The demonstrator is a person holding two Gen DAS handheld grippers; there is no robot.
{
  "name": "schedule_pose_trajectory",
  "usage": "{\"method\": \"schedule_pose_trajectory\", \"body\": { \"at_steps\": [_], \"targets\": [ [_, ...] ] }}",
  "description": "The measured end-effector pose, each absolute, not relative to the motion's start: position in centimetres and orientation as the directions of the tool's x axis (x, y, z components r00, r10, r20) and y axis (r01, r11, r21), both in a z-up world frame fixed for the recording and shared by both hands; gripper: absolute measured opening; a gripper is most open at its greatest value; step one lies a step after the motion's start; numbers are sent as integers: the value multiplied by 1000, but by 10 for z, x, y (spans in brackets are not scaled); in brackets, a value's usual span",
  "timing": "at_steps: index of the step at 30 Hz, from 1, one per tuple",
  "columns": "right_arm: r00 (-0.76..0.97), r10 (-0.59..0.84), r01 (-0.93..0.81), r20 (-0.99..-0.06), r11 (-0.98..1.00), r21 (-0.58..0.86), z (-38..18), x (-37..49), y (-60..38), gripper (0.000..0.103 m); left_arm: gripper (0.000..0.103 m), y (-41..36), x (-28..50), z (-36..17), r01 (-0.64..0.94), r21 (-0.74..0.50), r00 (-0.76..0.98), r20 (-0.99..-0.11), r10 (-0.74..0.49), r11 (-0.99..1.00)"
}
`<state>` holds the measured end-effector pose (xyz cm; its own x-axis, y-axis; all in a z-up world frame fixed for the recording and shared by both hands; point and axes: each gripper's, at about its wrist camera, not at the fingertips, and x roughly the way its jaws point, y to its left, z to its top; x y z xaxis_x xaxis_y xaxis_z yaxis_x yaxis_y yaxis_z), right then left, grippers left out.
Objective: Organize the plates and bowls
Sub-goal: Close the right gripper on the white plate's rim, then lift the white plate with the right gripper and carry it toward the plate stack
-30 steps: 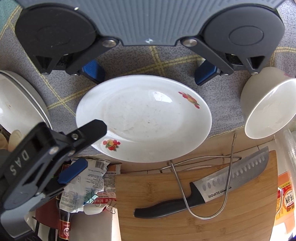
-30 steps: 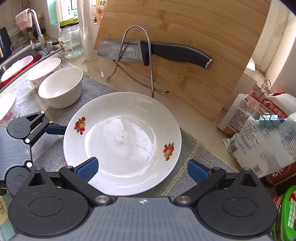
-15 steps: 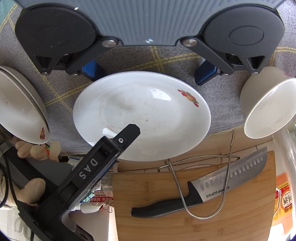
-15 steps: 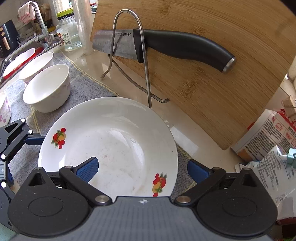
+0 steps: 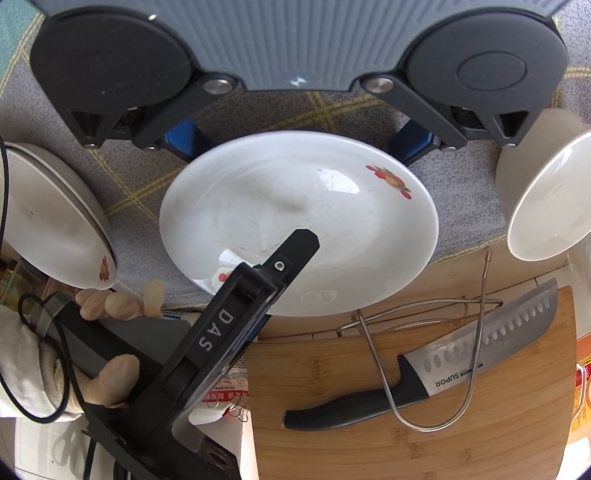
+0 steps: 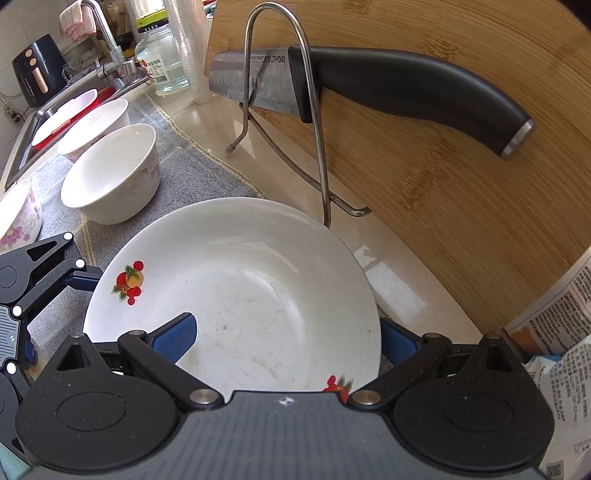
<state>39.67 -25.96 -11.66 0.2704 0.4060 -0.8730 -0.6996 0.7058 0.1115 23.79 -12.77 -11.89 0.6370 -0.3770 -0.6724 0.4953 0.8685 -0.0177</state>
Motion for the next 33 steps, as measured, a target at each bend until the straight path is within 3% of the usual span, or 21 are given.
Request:
{"method": "schedule_pose_trajectory", "body": {
  "at_steps": [7, 33],
  "targets": [
    [241, 422, -709, -874, 692, 138, -121, 400, -257, 103, 101, -122, 239, -119, 527, -41, 623, -661, -419, 849],
    [199, 451, -688, -870, 696, 203, -115, 402, -262, 103, 101, -138, 239, -115, 539, 44, 625, -690, -365, 841]
  ]
}}
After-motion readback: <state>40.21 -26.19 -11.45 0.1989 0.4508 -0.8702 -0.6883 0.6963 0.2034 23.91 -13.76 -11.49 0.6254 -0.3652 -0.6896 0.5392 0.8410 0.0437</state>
